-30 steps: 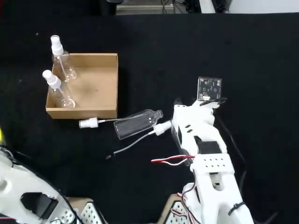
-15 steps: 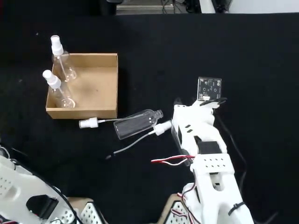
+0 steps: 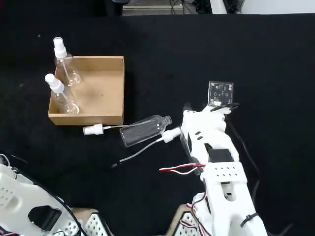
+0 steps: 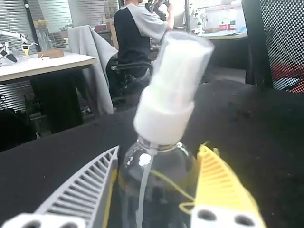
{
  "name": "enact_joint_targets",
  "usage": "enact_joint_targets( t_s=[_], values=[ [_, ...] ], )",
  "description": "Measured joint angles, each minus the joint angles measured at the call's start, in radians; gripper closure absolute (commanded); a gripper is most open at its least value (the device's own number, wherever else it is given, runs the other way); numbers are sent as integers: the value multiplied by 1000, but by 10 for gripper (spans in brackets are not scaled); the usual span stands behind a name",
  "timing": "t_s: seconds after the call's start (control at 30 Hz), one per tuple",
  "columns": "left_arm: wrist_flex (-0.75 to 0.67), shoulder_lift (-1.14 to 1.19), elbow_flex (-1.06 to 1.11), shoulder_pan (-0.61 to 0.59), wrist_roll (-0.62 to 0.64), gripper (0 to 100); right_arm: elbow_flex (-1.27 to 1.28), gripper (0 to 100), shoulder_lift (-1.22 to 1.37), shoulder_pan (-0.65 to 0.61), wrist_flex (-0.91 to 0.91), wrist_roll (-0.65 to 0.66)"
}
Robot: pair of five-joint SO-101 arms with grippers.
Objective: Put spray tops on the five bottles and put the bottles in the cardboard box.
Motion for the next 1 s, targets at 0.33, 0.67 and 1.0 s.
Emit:
enact_joint_targets(
  t_s=[0.33, 0.67, 1.0],
  values=[
    [-83, 0, 0, 0, -9, 973, 0, 858, 0, 0, 0, 0],
    [-186, -183, 58, 26, -12, 973, 0, 858, 0, 0, 0, 0],
    [-84, -281, 183, 78, 41, 973, 0, 858, 0, 0, 0, 0]
  ],
)
